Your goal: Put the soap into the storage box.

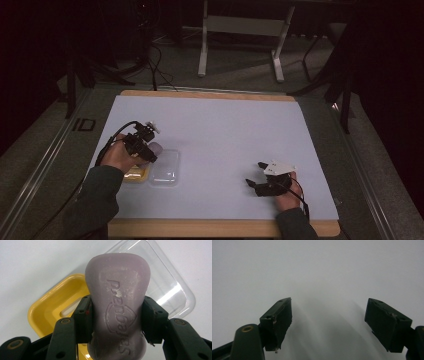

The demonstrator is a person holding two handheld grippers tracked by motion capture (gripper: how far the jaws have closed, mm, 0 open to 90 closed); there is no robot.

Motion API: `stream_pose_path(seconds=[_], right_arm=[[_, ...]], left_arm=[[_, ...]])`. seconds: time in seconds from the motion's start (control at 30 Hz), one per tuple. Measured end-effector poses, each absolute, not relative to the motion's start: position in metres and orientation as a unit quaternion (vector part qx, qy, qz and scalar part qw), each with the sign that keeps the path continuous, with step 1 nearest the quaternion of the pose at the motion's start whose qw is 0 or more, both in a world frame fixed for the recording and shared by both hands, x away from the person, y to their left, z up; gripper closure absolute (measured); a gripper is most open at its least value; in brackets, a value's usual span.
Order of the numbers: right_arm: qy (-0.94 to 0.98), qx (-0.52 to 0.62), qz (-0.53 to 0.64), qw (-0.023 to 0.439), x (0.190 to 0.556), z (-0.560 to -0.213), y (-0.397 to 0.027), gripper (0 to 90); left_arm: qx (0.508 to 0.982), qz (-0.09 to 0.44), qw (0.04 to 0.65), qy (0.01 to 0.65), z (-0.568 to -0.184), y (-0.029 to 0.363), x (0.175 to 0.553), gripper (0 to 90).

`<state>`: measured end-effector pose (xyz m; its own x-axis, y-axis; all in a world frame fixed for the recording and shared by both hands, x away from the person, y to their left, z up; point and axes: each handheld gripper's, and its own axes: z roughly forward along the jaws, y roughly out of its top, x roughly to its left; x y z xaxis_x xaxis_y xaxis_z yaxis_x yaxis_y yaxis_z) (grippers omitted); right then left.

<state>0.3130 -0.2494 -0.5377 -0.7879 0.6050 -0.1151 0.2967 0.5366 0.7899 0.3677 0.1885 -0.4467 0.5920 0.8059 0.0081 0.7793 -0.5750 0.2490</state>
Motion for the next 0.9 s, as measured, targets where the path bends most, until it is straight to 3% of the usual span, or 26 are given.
stream_pose_path(seconds=[0.9], right_arm=[[0.855,0.265,0.405,0.189,0.313,-0.538,-0.25,21.3]], left_arm=[[0.864,0.067,0.119,0.484,-0.443,0.203,0.367,49.8]])
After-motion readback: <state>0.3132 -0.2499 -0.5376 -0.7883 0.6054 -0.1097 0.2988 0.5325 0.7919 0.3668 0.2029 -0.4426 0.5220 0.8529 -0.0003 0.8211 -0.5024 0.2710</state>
